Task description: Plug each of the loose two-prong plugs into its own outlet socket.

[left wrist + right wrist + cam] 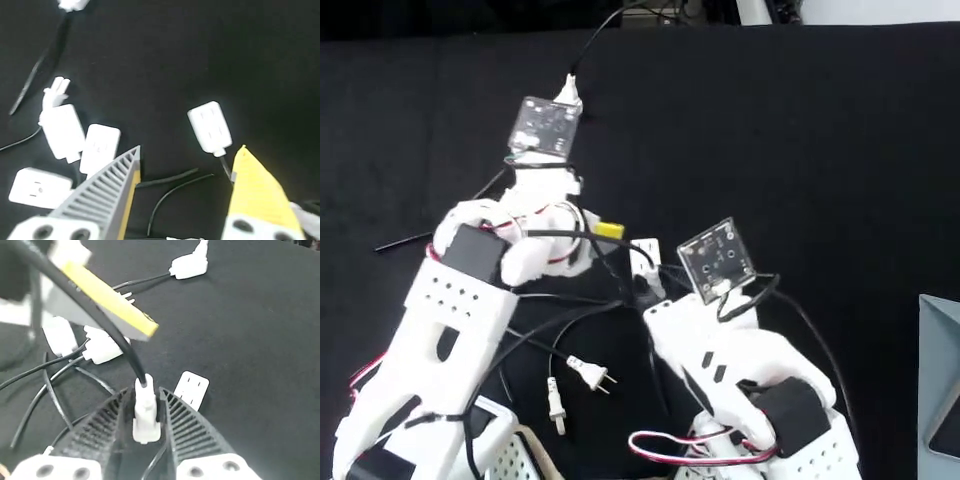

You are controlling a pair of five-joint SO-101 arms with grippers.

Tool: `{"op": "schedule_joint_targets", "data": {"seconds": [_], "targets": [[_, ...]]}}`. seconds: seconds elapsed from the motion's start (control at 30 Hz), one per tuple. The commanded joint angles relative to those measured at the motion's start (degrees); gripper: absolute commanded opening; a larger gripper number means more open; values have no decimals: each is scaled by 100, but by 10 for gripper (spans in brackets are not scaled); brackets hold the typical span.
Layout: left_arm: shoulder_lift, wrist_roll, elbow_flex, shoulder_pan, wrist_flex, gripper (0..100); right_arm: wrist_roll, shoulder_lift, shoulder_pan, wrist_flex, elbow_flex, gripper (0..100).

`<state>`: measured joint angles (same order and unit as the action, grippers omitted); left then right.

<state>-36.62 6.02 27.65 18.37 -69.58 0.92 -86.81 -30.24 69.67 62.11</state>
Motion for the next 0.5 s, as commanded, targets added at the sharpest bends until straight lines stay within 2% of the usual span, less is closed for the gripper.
{"op": "schedule_joint_targets", "data": {"seconds": [0.0,0.3,0.47], "targets": [[-141,26,-295,338,105,293,-35,-13,-97,-158,101,12],[-941,-9,-136,875,70,293,-44,-4,-70,-229,215,12],[-1284,-422,268,1279,105,293,-35,-4,-70,-220,198,12]]}}
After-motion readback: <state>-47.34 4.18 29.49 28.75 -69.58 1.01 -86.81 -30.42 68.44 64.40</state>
